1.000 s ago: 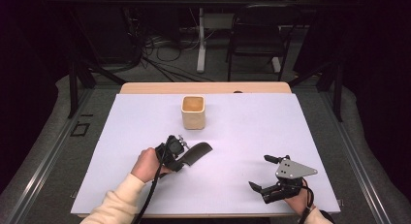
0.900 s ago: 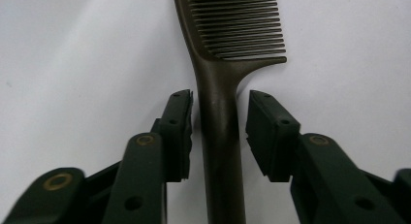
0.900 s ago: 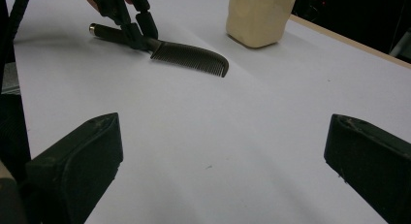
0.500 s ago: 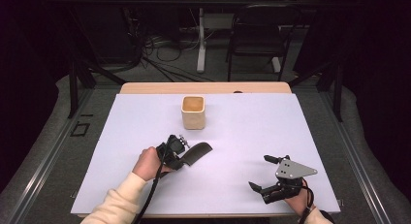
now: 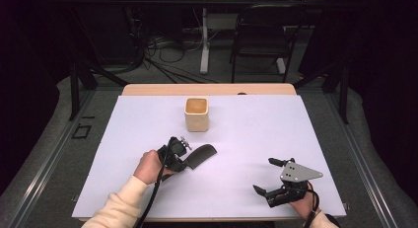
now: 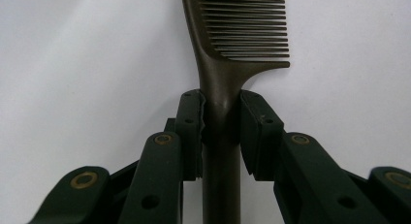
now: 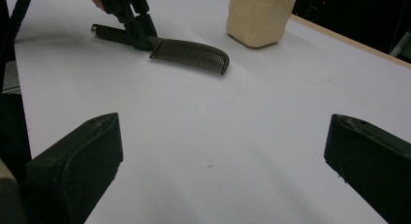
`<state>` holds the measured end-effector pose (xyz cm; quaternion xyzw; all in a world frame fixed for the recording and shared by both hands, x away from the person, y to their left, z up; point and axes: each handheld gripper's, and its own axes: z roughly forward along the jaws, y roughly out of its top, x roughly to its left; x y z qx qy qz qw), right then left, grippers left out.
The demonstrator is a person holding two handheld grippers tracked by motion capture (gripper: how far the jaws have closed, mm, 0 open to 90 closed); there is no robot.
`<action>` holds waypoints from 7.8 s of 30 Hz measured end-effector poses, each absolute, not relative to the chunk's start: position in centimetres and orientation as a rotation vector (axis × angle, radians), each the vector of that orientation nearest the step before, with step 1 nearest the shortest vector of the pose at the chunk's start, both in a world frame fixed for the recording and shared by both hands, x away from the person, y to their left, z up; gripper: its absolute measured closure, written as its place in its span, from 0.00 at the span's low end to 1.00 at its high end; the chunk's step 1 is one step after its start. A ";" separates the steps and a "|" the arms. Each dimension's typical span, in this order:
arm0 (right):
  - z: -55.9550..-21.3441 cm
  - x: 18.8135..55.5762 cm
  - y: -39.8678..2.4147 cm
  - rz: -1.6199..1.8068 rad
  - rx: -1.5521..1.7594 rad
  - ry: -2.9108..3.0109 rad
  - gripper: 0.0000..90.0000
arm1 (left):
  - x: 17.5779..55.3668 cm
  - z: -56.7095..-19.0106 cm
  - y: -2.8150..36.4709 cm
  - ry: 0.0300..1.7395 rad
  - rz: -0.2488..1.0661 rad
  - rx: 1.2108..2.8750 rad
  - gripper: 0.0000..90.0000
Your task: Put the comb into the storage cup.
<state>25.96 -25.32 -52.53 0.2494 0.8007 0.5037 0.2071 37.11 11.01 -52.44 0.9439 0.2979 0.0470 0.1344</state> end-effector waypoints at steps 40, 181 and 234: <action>-52.5 26.0 -25.4 1.400 0.697 2.226 0.00 | 35.4 -49.6 14.1 0.827 0.261 2.509 0.80; -52.6 26.1 -25.3 1.386 0.713 2.239 0.00 | 39.4 -49.2 18.3 0.965 0.508 1.991 0.80; -52.6 26.2 -25.3 1.386 0.716 2.233 0.00 | 41.9 -47.2 18.3 0.976 0.541 1.918 0.80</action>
